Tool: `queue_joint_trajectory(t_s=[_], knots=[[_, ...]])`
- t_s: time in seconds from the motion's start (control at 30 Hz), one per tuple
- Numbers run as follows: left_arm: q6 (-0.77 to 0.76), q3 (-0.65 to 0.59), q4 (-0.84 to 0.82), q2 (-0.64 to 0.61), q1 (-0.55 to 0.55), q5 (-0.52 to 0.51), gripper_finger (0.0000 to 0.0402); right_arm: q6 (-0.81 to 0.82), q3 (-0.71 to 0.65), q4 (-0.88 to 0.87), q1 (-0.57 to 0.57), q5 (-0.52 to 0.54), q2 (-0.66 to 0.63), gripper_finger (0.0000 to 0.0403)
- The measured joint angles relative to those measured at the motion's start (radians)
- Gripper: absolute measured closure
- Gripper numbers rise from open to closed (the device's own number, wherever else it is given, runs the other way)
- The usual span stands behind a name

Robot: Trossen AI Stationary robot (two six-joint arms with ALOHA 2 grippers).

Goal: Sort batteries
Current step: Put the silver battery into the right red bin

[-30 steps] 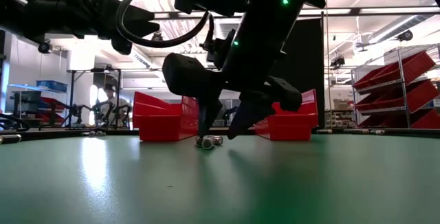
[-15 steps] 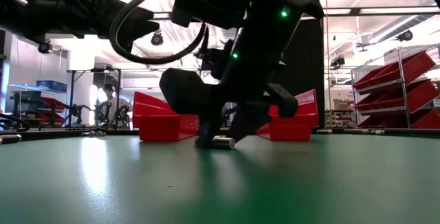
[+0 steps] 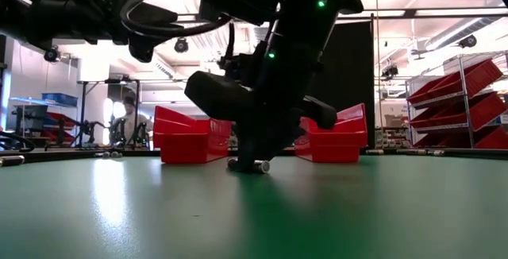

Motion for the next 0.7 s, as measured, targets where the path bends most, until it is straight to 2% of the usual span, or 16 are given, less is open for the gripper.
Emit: queue_joint_trajectory(t_s=[0.13,0.5,0.7], knots=[[-0.02,0.0,0.002,-0.008,0.0,0.006,0.0244,-0.061,0.0,-0.003,0.0,-0.056,0.0,0.0356],[-0.021,0.0,0.006,-0.036,0.0,0.03,0.0244,-0.173,-0.001,-0.024,-0.001,-0.229,-0.012,0.0352],[0.021,0.0,0.002,-0.03,0.0,0.029,0.0244,-0.199,-0.001,-0.076,-0.024,-0.383,-0.037,0.035]])
